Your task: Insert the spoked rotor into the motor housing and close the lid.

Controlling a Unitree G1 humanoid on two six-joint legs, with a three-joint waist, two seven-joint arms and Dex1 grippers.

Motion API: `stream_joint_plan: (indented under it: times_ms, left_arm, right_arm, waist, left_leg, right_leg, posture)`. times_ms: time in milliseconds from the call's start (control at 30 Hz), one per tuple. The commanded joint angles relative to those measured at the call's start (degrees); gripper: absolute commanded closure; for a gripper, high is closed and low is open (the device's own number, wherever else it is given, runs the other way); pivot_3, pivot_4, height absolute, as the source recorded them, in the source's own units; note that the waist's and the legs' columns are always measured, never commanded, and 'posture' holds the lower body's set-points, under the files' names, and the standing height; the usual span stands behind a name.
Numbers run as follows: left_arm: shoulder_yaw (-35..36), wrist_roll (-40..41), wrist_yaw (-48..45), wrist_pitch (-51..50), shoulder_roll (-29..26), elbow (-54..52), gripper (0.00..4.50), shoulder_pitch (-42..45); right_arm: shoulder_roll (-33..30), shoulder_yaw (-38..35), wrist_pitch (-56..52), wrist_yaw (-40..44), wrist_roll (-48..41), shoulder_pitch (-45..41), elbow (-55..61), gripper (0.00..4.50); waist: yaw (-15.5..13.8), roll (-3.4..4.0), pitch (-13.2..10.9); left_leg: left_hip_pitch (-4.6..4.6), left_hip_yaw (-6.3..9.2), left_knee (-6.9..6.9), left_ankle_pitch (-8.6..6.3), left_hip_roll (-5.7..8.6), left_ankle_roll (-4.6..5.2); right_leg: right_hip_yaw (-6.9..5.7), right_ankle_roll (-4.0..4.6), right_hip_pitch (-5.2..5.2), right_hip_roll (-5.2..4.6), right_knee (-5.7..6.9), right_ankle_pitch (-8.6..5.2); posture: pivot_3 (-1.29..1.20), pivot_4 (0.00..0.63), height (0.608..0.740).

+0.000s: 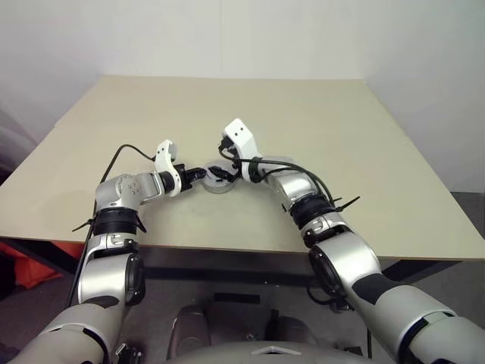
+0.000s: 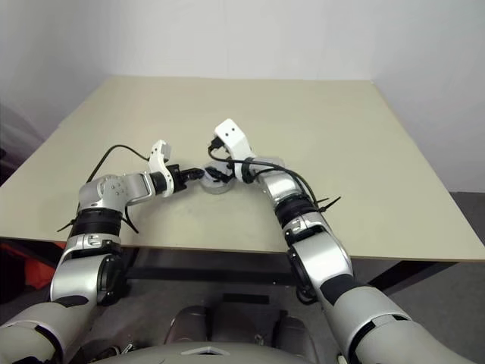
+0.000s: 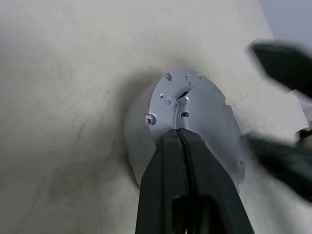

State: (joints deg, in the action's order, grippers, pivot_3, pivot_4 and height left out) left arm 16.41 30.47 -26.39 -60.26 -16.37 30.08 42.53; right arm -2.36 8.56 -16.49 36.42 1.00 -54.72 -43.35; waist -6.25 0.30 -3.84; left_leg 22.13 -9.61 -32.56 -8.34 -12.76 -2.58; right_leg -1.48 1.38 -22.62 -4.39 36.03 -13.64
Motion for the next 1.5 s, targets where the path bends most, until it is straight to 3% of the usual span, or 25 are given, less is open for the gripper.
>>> stream_joint_plan:
  times_ms: [33, 267, 367, 467, 633, 833, 1500]
  left_arm:
    - [-1.02, 0.55, -0.62, -1.94, 0.75, -0.15, 4.50, -0.28]
    - [-1.39, 0.55, -1.41, -2.99, 0.62, -1.21, 4.50, -0.20]
    - [-1.64, 0.45, -1.77, -3.12, 0.61, -1.73, 4.50, -0.34]
    - [-1.79, 0.36, -1.86, -3.02, 0.68, -2.09, 4.50, -0.59]
    - [-1.95, 0.25, -1.82, -3.03, 0.86, -2.88, 4.50, -1.23]
    - [-2.20, -0.05, -1.61, -2.74, 0.76, -3.72, 4.50, -1.44]
    - [-2.24, -0.36, -0.90, -3.07, -1.03, -6.03, 4.50, -2.28]
  right_arm:
    - [-1.42, -0.15, -1.69, 2.62, -1.64, 0.27, 7.40, 0.02]
    - [-2.90, -6.21, -12.98, 1.24, -7.39, 0.13, 11.41, 0.02]
    - [-4.48, -10.35, -23.23, 1.35, -11.98, 0.98, 12.65, 0.02]
    - [-7.36, -19.66, -40.86, -0.74, -19.88, -0.13, 10.60, 0.02]
    - [-10.20, -27.04, -53.69, -5.69, -23.83, -1.24, 5.41, 0.02]
    - [-9.23, -28.84, -52.85, -9.30, -23.64, -0.51, -2.75, 0.02]
    - [3.68, -32.20, -49.02, -14.34, -27.80, -2.23, -5.87, 0.02]
  waist:
    - [-0.09, 0.00, 0.00]
    - [-0.73, 0.00, 0.00]
    - [-1.05, 0.00, 0.00]
    - [-1.25, 0.00, 0.00]
    - [-1.34, 0.00, 0.00]
    - [-1.41, 0.00, 0.01]
    - [-0.74, 0.01, 0.02]
  left_leg:
    - [-0.03, 0.00, 0.08, 0.00, 0.00, 0.00]
    - [-0.06, 0.00, 0.16, 0.01, 0.04, -0.02]
    - [-0.07, 0.00, 0.17, 0.02, 0.04, -0.03]
    - [-0.08, 0.00, 0.17, 0.04, 0.05, -0.06]
    - [-0.18, 0.00, 0.21, 0.10, 0.05, -0.16]
    - [-0.24, -0.02, 0.28, 0.18, 0.04, -0.31]
    - [-0.68, -0.12, 0.53, 0.25, -0.04, -0.43]
  right_leg:
    - [-0.03, -0.03, 0.07, 0.00, -0.14, 0.02]
    - [-0.06, -0.05, 0.21, 0.00, -0.41, 0.04]
    - [-0.06, -0.05, 0.23, 0.00, -0.41, 0.04]
    - [-0.05, -0.06, 0.26, -0.01, -0.41, 0.05]
    - [-0.05, -0.09, 0.31, 0.00, -0.43, 0.07]
    - [-0.05, -0.09, 0.29, -0.01, -0.39, 0.07]
    - [0.00, -0.10, 0.43, 0.07, -0.39, 0.05]
  posture:
    - [0.00, 0.000, 0.740]
    - [0.00, 0.000, 0.740]
    - [0.00, 0.000, 0.740]
    - [0.00, 0.000, 0.740]
    - [0.00, 0.000, 0.740]
    - [0.00, 0.000, 0.740]
    - [0.00, 0.000, 0.740]
